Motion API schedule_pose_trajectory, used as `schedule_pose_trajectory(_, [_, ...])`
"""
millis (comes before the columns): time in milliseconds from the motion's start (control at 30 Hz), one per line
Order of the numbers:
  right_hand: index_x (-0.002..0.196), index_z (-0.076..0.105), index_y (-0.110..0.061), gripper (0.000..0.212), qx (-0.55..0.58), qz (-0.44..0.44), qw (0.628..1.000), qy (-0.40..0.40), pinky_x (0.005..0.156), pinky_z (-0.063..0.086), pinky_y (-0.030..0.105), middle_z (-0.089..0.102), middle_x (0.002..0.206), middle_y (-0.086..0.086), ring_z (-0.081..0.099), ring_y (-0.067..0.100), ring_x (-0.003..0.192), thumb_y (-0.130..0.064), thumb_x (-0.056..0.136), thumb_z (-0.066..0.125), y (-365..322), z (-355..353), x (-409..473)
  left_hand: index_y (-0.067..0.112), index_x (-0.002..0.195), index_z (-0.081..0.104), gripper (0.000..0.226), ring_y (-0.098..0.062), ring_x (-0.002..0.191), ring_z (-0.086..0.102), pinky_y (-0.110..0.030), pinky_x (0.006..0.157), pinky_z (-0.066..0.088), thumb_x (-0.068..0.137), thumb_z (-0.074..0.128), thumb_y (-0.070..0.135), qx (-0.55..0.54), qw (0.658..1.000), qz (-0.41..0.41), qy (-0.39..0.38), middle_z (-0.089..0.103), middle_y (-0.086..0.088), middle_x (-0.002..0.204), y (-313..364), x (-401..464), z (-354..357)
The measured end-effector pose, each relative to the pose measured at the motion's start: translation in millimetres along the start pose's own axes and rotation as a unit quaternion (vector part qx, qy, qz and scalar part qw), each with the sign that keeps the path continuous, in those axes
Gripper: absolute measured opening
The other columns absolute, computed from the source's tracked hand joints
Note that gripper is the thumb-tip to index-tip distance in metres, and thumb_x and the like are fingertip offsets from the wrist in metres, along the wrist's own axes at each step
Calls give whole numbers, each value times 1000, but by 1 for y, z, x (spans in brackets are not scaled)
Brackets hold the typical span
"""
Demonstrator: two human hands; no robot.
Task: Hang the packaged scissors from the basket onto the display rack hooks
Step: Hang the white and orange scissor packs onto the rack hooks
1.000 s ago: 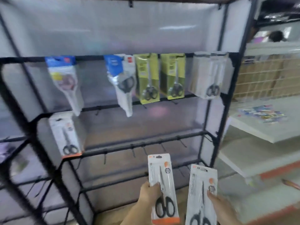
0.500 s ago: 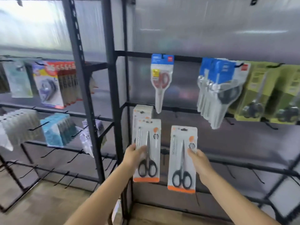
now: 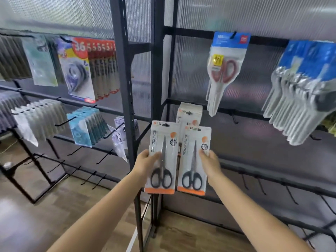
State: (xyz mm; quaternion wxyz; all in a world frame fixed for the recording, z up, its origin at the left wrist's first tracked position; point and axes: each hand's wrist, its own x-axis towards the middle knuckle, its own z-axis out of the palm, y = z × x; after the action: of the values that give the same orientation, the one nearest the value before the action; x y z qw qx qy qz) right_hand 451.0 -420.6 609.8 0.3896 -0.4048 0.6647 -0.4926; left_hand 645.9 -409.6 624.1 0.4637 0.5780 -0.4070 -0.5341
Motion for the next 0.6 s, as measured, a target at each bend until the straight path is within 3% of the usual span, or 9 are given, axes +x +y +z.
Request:
schedule_pose_trajectory(133, [114,49,-7,28,-26,-52,998,-15,81,35,28,51,108,5,47,15,98,-30,99,42,-24,12,19,6,103,59,12,-16,75,63,-19,54,49,92,58,11,-13,1000,4,-2,65,-7,92,7,13,3])
schedule_pose_trajectory(233, [107,50,-3,27,-26,-78,996,-22,81,40,33,57,110,15,55,26,101,-28,99,43,-38,19,31,5,108,59,17,-22,78,64,-28,62,52,92,58,12,-40,999,-3,3,67,-9,93,11,21,5])
schedule_pose_trajectory(400, [110,50,-2,30,-39,-64,997,-12,82,40,34,54,102,11,53,23,96,-29,99,41,-32,25,49,9,109,58,18,-19,87,63,-25,65,46,93,57,17,-31,999,6,10,66,-6,99,13,34,7])
schedule_pose_trajectory(533, [101,50,-5,27,-39,-61,997,-5,75,40,32,54,96,12,51,20,87,-30,99,41,-19,24,57,8,111,59,23,-24,92,64,-32,75,50,92,59,20,-29,999,-6,22,67,-10,104,8,42,12])
schedule_pose_trajectory(600, [102,51,-4,28,-42,-63,997,-4,77,41,34,57,101,15,53,22,89,-30,99,41,-17,24,62,8,110,59,22,-25,88,65,-32,70,51,92,59,21,-28,999,-12,23,67,-11,102,7,45,14])
